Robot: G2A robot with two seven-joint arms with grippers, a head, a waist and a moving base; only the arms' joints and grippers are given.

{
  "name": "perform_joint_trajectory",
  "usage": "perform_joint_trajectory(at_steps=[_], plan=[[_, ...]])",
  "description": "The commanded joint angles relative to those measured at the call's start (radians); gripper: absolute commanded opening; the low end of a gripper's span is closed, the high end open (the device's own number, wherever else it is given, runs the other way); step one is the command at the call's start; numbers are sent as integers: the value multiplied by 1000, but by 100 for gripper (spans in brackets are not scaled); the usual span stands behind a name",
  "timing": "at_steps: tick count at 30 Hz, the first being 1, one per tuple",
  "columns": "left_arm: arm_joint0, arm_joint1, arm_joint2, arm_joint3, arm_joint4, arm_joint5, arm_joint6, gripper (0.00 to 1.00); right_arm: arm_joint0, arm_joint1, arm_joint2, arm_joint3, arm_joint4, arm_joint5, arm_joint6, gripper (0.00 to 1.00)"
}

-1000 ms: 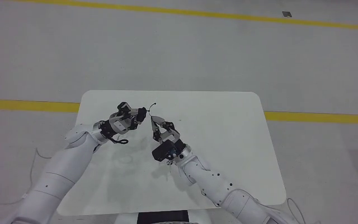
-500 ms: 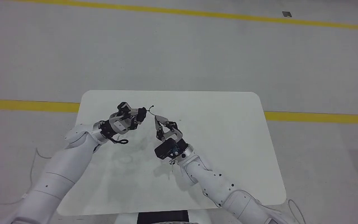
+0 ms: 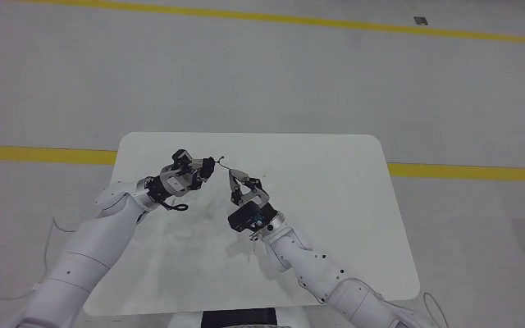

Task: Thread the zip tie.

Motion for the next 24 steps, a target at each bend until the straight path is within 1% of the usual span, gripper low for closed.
perform_joint_trajectory(at_steps=[1, 24], plan=[[0, 0, 0, 0, 0, 0, 0, 0, 0, 0, 0, 2, 0, 0, 2, 0], [0, 0, 0, 0, 0, 0, 0, 0, -5, 4, 6, 14, 0, 0, 16, 0]])
